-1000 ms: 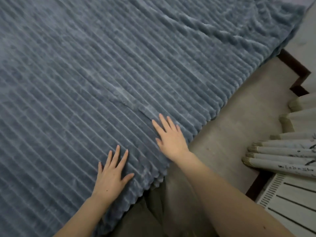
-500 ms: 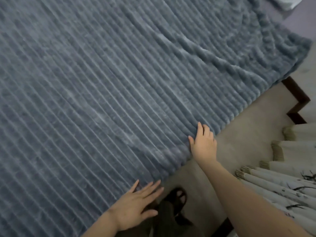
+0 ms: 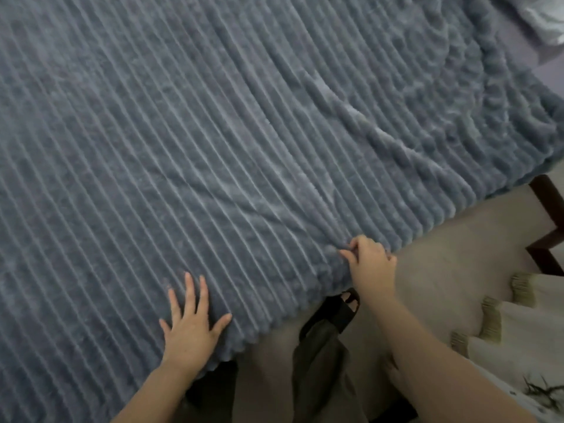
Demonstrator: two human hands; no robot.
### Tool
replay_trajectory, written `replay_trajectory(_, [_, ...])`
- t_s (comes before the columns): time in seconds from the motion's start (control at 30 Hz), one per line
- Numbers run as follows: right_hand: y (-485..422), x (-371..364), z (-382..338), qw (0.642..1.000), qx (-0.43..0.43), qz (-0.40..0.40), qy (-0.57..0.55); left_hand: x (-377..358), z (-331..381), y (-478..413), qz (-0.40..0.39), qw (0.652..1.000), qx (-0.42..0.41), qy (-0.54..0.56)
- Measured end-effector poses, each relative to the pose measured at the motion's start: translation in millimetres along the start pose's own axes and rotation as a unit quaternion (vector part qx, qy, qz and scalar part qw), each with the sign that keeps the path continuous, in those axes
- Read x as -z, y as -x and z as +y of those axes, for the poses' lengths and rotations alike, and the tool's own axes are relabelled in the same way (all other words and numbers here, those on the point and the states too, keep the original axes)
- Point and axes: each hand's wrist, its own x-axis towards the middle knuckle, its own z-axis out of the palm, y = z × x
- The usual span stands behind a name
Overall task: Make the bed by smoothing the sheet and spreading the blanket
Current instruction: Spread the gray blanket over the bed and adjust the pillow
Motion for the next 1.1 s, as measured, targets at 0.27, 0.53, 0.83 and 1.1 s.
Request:
replay_trajectory(0.27, [-59.5, 34.9, 76.4, 0.999, -0.031, -0.024, 0.034, -74.6, 123.3, 16.4, -0.029, 0.995, 0.075, -0.051])
replay_trajectory(0.53, [-96.1, 59.4, 116.8, 1.000, 0.009, 0.007, 0.006, -73.5, 237.9, 10.4, -0.029, 0.962, 0.193, 0.190])
replay_trajectory(0.83, [-156.5, 85.7, 168.2, 0.995, -0.011, 0.007, -0.100, -51.0, 312.8, 0.0, 0.031, 0.986, -0.116, 0.119])
replay_trajectory(1.1, [-238.7, 111.5, 195.1, 0.994, 0.021, -0.082, 0.075, -39.1, 394.4, -54.8, 0.055, 0.990, -0.101, 0.084])
